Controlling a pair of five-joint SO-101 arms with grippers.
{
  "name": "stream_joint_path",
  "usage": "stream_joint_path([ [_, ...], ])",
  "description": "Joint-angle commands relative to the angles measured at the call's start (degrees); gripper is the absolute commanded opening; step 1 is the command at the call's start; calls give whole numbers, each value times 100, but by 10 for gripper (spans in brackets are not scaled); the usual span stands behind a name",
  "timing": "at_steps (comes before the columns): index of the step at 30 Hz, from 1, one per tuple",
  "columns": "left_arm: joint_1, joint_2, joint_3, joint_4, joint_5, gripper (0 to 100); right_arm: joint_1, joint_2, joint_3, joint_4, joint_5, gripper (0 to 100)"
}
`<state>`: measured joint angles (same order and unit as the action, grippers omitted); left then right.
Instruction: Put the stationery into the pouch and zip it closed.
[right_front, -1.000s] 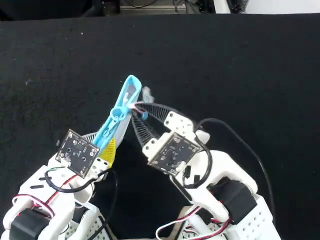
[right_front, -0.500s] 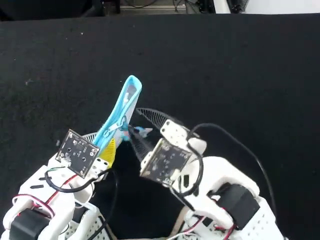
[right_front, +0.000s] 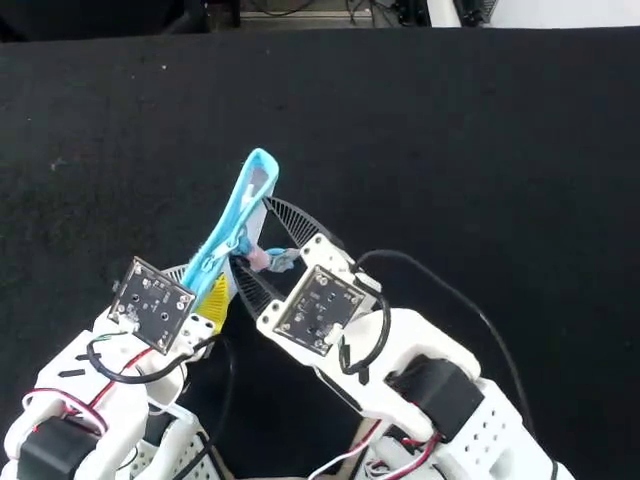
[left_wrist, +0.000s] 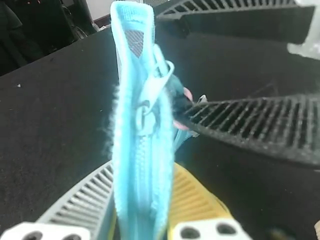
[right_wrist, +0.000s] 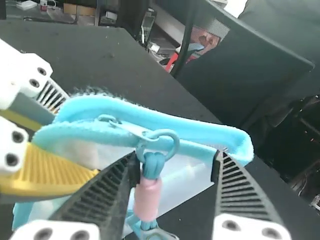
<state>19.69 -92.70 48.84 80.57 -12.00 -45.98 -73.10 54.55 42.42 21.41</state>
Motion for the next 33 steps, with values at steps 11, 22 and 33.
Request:
stream_joint_path([
  [11,57,62,-48,70,-53,30,97,-110,-251,-158,-44,14],
  [22,57,62,-48,70,-53,30,1196,-48,-673,-220,-35,11],
  [33,31,62,-48,70,-53,30,1459,13,-646,-510,589,11],
])
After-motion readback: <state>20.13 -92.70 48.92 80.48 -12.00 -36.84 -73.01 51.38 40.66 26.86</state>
